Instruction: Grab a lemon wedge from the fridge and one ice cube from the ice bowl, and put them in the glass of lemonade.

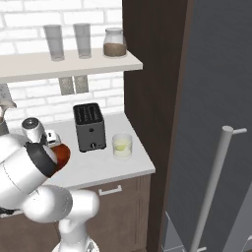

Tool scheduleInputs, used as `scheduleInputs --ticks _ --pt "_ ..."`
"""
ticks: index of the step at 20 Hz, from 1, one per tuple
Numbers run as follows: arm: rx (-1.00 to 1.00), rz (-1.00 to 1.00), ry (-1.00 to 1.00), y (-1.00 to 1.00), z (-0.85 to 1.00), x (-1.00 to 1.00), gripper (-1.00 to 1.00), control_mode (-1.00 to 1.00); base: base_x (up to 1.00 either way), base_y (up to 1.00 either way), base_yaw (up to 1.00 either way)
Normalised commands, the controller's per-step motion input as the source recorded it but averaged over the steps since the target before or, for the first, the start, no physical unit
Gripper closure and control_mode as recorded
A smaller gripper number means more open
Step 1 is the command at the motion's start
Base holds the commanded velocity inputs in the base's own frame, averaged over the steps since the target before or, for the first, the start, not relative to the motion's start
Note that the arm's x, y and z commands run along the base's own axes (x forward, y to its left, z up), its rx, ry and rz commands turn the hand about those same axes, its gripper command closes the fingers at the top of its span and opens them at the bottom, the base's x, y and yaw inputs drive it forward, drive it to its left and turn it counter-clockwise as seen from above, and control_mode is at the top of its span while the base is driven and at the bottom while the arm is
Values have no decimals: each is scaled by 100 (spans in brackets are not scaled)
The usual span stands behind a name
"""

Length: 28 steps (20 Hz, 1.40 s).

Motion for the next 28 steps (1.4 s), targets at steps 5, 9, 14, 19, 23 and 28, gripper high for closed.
scheduleInputs --ticks 5,9,14,19,23,28 --pt "2 -4 -19 -2 0 -25 100 -100 0 0 0" --pt "1 -5 -23 -10 36 -17 100 -100 0 0 0" --pt "-5 0 7 -51 100 0 100 -100 0 0 0" --pt "-9 0 22 -75 100 -2 100 -100 0 0 0" --pt "-22 -2 34 -76 100 0 100 -100 0 0 0" --pt "-24 -15 22 -80 56 2 100 -100 0 0 0"
